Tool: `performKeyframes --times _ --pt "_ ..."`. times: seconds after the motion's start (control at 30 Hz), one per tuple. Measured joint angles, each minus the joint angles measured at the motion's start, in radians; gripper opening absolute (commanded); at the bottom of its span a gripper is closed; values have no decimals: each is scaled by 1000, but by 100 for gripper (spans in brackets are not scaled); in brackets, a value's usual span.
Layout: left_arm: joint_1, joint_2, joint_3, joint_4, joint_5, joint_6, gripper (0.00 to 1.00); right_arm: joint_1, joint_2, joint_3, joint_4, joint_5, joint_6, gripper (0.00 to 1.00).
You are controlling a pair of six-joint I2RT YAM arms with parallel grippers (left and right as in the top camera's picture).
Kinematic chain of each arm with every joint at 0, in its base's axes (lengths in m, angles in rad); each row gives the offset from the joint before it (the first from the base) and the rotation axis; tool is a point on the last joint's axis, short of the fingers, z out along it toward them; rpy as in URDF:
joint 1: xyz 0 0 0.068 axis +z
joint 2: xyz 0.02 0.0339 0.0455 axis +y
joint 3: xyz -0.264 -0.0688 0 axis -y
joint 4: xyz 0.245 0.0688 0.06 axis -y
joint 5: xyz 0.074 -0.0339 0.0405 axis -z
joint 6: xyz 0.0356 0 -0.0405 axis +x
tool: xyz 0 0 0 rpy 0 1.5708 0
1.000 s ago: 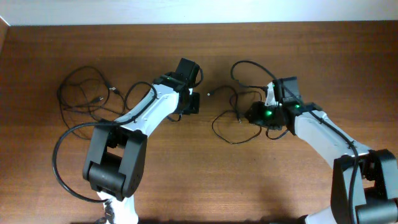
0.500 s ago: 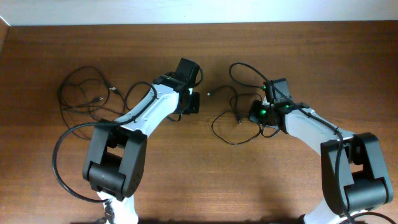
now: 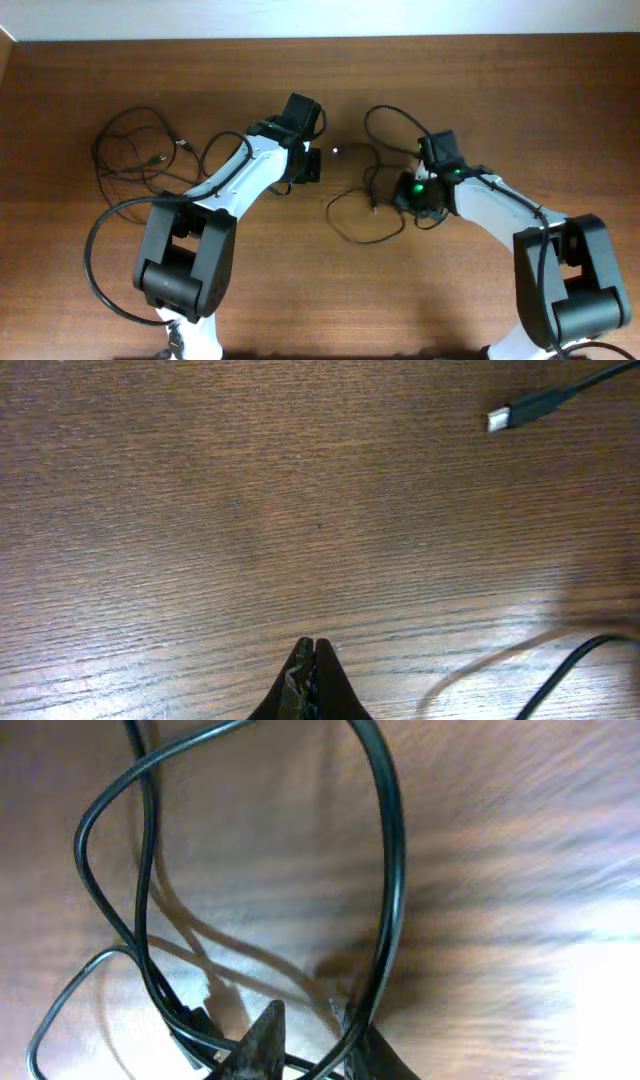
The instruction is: Untangle cables
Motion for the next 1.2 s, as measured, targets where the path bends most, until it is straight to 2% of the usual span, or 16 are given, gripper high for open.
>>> performKeyframes --times 0.1,0.2,0.27,0.33,0.37,0.4,0.43,0.57,0.63,0.67,0.7,0.73,0.8,0.87,1.07,1.2 --pt "0 0 0 0 0 0 0 69 0 0 -13 -22 29 20" --pt "0 0 0 0 0 0 0 164 0 0 -16 -29 135 21" --pt "0 0 0 0 0 0 0 188 0 0 -19 -31 177 21" --pt "0 0 0 0 0 0 0 191 -2 4 -56 -37 196 25" --pt "0 0 0 0 0 0 0 185 -8 11 -106 -41 193 31" --pt "0 0 0 0 0 0 0 177 -31 27 -172 -39 169 48" --pt "0 0 0 0 0 0 2 172 -58 71 -218 -40 117 59" --pt "0 0 0 4 0 0 7 171 -106 148 -214 57 5 64" --pt "0 0 0 4 0 0 14 171 -100 148 -190 154 -13 68" --pt "0 0 0 5 0 -3 22 171 -89 148 -172 187 -19 68" --pt "0 0 0 5 0 -4 25 167 -76 149 -157 203 -18 70" --pt "0 0 0 5 0 -5 26 158 -61 149 -154 219 -2 79" --pt "0 0 0 6 0 -7 37 105 -33 148 -155 236 37 89" --pt "0 0 0 5 1 0 43 29 -16 148 -166 246 48 99" --pt "-7 0 0 15 127 16 44 -177 47 148 -277 282 56 99" --pt "-87 0 0 23 156 8 41 -249 63 149 -300 358 52 98"
